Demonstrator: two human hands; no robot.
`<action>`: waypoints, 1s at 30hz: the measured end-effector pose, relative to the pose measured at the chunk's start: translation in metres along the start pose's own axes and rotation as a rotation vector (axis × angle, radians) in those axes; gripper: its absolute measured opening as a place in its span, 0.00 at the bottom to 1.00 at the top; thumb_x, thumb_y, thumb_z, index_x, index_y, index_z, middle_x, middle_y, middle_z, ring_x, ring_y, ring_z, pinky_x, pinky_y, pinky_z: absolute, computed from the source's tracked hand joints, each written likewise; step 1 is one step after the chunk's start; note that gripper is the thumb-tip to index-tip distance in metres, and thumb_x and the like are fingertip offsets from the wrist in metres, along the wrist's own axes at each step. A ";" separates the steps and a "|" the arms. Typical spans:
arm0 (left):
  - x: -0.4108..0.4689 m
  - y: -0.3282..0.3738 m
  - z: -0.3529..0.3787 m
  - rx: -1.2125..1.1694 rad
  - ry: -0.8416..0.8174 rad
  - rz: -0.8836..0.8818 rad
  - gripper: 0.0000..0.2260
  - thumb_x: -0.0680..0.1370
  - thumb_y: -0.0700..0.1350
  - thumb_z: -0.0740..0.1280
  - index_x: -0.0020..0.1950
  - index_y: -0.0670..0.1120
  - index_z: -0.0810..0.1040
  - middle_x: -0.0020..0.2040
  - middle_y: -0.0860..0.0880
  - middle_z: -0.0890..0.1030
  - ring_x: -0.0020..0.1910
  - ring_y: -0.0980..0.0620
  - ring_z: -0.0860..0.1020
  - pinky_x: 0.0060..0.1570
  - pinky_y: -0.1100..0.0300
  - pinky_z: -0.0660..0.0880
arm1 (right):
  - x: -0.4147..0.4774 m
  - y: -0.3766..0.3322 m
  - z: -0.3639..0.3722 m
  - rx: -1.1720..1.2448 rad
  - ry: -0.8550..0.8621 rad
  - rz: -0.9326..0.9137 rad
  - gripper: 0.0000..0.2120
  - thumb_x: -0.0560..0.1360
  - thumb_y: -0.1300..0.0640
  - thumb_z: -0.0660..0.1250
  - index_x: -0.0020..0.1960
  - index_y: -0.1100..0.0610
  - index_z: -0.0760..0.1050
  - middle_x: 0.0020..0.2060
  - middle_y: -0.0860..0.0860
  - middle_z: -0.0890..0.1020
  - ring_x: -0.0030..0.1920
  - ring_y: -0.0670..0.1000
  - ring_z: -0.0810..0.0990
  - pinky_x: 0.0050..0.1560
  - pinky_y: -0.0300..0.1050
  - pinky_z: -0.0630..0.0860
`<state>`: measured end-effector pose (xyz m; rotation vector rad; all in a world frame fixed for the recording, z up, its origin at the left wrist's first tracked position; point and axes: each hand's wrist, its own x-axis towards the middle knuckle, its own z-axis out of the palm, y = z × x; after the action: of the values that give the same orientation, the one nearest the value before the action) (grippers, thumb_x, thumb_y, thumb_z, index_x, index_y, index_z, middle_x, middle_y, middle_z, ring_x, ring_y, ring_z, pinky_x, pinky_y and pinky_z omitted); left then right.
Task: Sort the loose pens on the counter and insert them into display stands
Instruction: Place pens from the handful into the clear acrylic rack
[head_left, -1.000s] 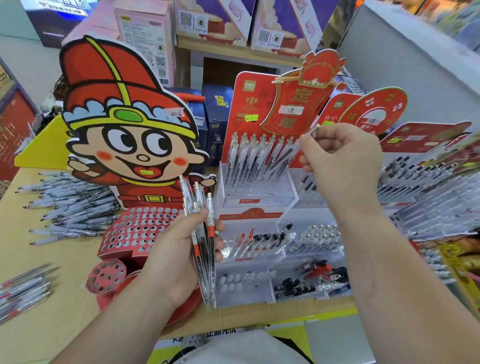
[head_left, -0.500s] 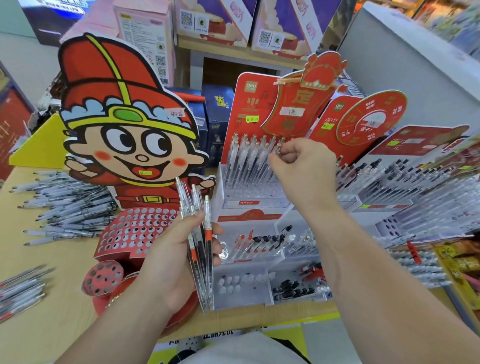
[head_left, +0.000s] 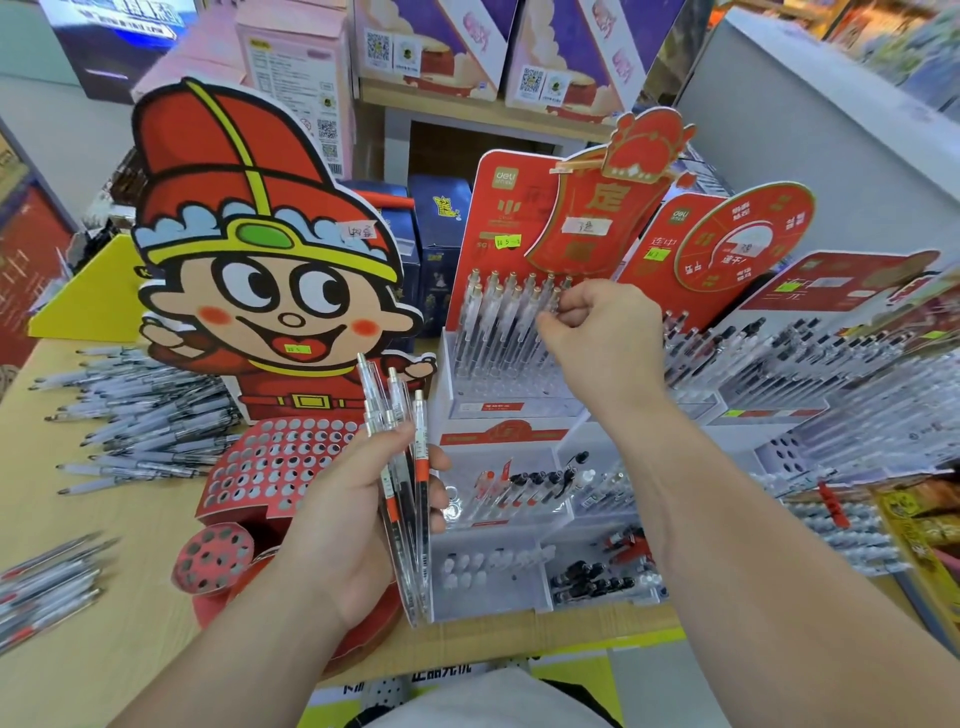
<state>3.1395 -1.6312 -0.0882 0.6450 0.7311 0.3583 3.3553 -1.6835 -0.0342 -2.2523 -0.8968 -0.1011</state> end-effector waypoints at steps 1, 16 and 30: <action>0.000 0.000 0.000 0.000 -0.001 -0.001 0.23 0.79 0.50 0.66 0.70 0.39 0.72 0.41 0.43 0.80 0.32 0.48 0.76 0.32 0.54 0.75 | 0.000 0.000 0.000 0.002 0.000 0.005 0.05 0.74 0.58 0.74 0.47 0.59 0.84 0.30 0.40 0.77 0.35 0.43 0.79 0.45 0.42 0.78; -0.009 -0.002 0.009 0.098 -0.054 0.051 0.11 0.77 0.39 0.68 0.59 0.41 0.76 0.42 0.41 0.82 0.30 0.49 0.75 0.27 0.57 0.71 | -0.062 -0.022 -0.010 0.392 -0.375 0.184 0.05 0.74 0.50 0.75 0.44 0.51 0.83 0.35 0.51 0.85 0.35 0.48 0.84 0.39 0.49 0.83; -0.007 -0.009 0.014 0.125 -0.034 0.042 0.12 0.77 0.38 0.69 0.61 0.42 0.78 0.45 0.38 0.81 0.29 0.49 0.75 0.26 0.58 0.71 | -0.069 -0.010 -0.011 0.817 -0.631 0.412 0.06 0.77 0.63 0.71 0.52 0.63 0.82 0.34 0.55 0.83 0.35 0.49 0.81 0.37 0.39 0.79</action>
<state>3.1456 -1.6478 -0.0825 0.7840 0.7126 0.3412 3.2990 -1.7245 -0.0418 -1.6233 -0.5801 1.0227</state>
